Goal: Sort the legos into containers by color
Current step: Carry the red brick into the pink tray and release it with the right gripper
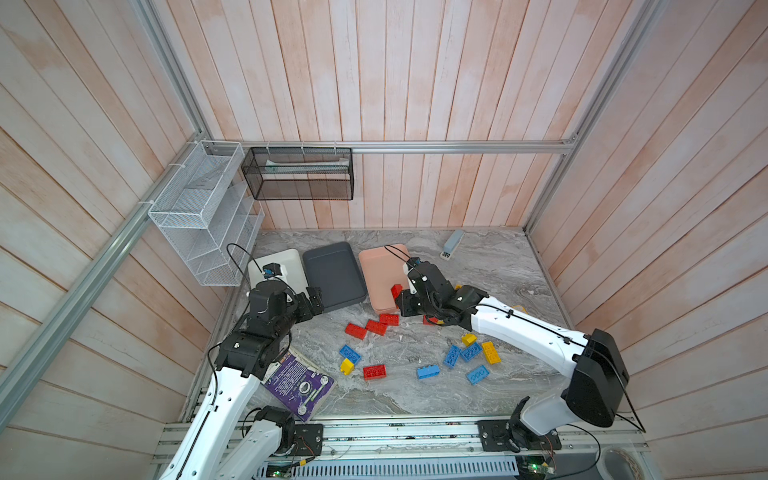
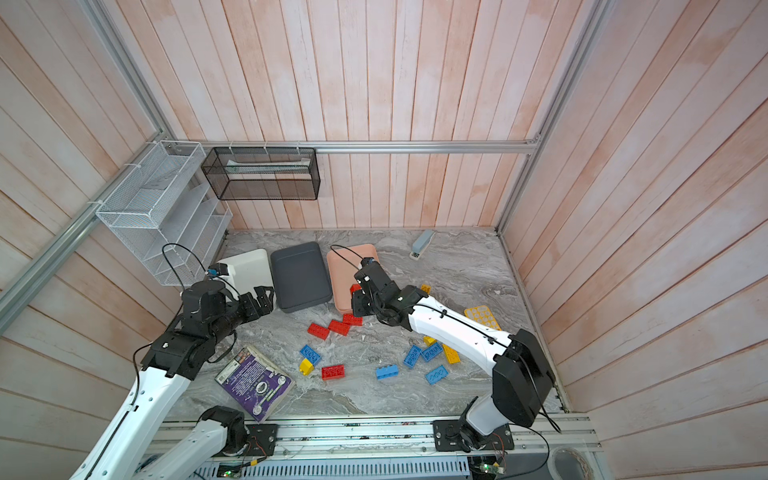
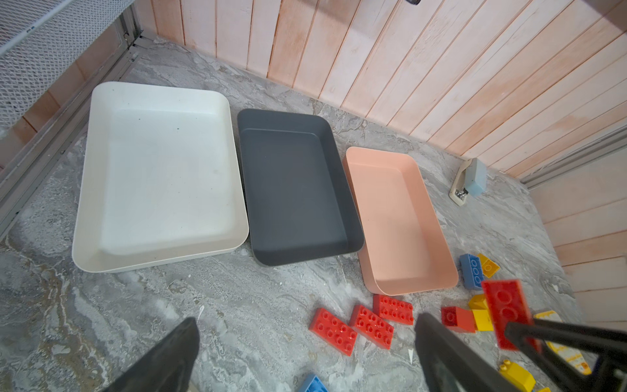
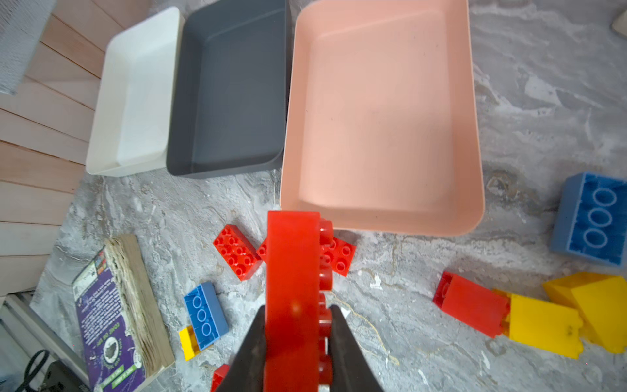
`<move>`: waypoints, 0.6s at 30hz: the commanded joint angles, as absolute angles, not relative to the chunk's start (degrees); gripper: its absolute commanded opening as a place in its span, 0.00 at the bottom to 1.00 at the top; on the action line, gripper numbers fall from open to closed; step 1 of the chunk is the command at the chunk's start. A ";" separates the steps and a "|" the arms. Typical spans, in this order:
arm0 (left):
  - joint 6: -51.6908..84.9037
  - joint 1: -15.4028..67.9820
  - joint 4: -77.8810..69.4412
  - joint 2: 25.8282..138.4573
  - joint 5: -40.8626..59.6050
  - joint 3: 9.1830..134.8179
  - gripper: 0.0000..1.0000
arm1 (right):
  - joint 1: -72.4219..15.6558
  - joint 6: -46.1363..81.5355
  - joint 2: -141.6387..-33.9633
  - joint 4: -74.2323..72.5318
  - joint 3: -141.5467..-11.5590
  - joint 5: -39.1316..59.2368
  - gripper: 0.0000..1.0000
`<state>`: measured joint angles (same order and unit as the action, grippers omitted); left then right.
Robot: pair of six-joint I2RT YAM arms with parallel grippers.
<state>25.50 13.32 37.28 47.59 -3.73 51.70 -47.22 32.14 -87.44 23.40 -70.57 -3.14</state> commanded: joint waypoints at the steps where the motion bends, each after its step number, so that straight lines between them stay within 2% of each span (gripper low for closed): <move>1: 24.74 13.63 38.47 48.31 -4.15 51.47 1.00 | -44.34 28.21 -89.67 24.96 -74.33 0.46 0.16; 8: 24.77 13.69 34.56 52.30 -1.86 50.10 1.00 | -38.49 24.43 -96.06 25.78 -80.60 4.05 0.16; 18: 24.81 13.65 29.72 59.84 1.37 48.69 0.98 | -34.78 20.63 -112.13 28.47 -92.14 5.86 0.16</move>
